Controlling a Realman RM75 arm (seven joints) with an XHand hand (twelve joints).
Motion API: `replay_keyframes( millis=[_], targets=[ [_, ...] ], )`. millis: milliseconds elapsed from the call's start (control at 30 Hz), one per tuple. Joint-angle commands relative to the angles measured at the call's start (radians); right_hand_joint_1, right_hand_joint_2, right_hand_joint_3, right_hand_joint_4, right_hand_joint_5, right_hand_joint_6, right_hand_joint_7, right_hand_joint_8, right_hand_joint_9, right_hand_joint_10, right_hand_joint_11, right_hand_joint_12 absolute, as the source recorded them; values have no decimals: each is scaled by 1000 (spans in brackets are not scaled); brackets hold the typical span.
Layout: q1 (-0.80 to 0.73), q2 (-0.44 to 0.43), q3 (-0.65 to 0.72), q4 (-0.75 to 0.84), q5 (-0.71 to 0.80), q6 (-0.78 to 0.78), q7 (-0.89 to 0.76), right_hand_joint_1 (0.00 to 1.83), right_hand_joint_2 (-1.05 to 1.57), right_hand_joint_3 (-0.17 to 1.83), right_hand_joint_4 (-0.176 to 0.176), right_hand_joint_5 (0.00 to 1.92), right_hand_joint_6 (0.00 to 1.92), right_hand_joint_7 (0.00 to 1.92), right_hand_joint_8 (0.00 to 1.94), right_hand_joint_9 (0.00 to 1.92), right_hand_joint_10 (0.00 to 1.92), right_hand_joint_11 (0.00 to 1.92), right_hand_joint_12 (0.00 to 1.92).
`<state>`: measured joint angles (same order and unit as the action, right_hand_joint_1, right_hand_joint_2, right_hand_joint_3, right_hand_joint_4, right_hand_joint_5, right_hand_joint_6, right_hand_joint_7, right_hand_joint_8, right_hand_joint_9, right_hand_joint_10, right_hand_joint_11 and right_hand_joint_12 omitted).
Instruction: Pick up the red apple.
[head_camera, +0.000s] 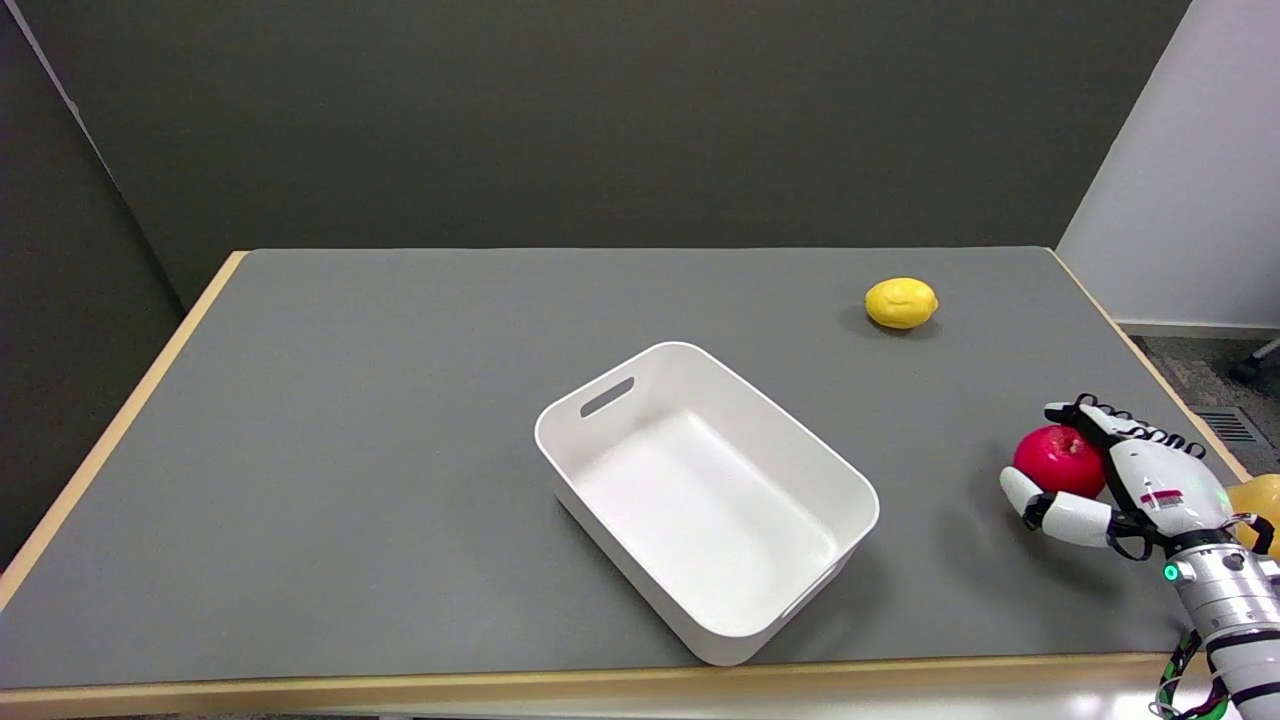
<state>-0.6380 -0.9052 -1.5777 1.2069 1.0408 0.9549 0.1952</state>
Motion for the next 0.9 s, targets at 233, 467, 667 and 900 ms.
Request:
replay_keyframes(
  millis=[233, 467, 667, 900],
  targets=[
    [81, -6, -26, -79, -145, 88, -20, 1153, 1236, 164, -176, 597, 1543, 649, 1544, 748, 1422, 587, 1762],
    [110, 6, -21, -80, -186, 144, -20, 1108, 1242, 297, -176, 508, 1692, 555, 1754, 784, 1894, 493, 1921],
    [127, 45, 11, -27, -233, 196, -20, 1094, 1266, 285, -176, 485, 1721, 526, 1797, 779, 1921, 441, 1921],
    [164, 129, 79, 159, -419, 221, -10, 1087, 1281, 272, -176, 473, 1734, 511, 1816, 767, 1921, 445, 1921]
  ],
)
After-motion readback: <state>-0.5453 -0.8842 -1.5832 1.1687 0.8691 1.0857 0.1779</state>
